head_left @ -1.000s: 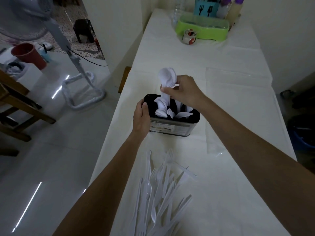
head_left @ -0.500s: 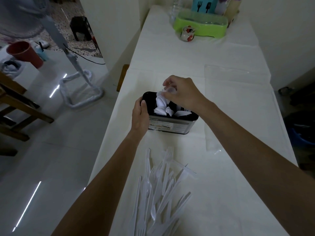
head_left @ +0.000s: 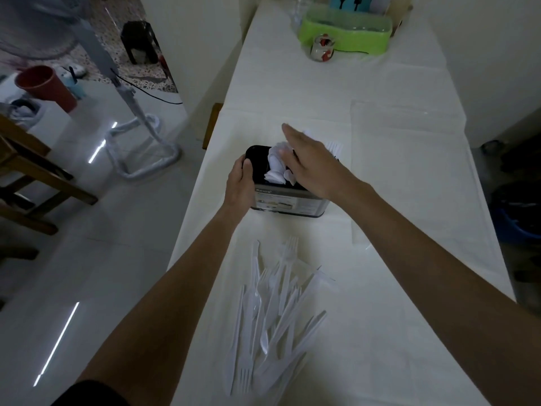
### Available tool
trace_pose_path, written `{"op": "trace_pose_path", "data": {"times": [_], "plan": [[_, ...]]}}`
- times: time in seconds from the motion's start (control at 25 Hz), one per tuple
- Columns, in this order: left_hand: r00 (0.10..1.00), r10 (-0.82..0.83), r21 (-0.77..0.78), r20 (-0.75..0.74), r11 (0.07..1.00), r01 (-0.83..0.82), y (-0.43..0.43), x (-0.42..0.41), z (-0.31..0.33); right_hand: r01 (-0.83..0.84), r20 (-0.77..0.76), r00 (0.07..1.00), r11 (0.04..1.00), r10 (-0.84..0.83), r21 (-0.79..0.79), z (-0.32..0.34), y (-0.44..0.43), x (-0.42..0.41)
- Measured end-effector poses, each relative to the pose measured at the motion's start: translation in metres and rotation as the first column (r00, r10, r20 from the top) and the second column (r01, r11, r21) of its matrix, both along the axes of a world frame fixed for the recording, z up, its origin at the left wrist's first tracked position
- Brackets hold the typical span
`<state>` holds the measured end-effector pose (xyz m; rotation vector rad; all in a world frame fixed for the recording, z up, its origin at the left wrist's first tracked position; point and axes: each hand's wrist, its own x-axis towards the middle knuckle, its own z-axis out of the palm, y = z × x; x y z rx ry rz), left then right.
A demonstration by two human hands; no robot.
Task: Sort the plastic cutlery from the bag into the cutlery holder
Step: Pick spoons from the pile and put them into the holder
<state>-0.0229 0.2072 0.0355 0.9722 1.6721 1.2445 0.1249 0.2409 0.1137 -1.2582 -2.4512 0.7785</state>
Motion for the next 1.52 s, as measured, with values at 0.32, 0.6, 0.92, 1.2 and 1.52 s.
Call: {"op": "trace_pose_path", "data": {"times": [0.32, 0.6, 0.92, 1.2, 1.52], "plan": [[0.995, 0.008, -0.039, -0.095, 0.999, -0.012, -0.126, -0.007, -0.035, 0.271, -0.293, 0.919, 0.962, -0.263, -0.013, -0.055, -0.122, 0.08], [0.931, -0.104, -0.318, -0.349, 0.948, -0.013, -0.221, 0.01, -0.06, 0.271, 0.049, 0.962, 0.959, -0.267, -0.09, -0.133, -0.154, 0.082], [0.926, -0.184, -0.437, -0.33, 0.899, 0.023, -0.223, 0.016, -0.05, 0.308, 0.356, 0.892, 0.951, -0.278, -0.029, -0.139, -0.136, 0.071], [0.907, -0.081, -0.383, -0.413, 0.919, -0.093, -0.223, 0.009, -0.056, 0.446, 0.257, 0.878, 0.884, -0.403, -0.14, -0.132, -0.178, 0.138], [0.381, -0.453, -0.419, -0.806, 0.891, 0.172, -0.166, 0.026, -0.05, 0.628, 0.085, 0.769, 0.723, -0.634, -0.286, -0.123, -0.222, 0.163]]}}
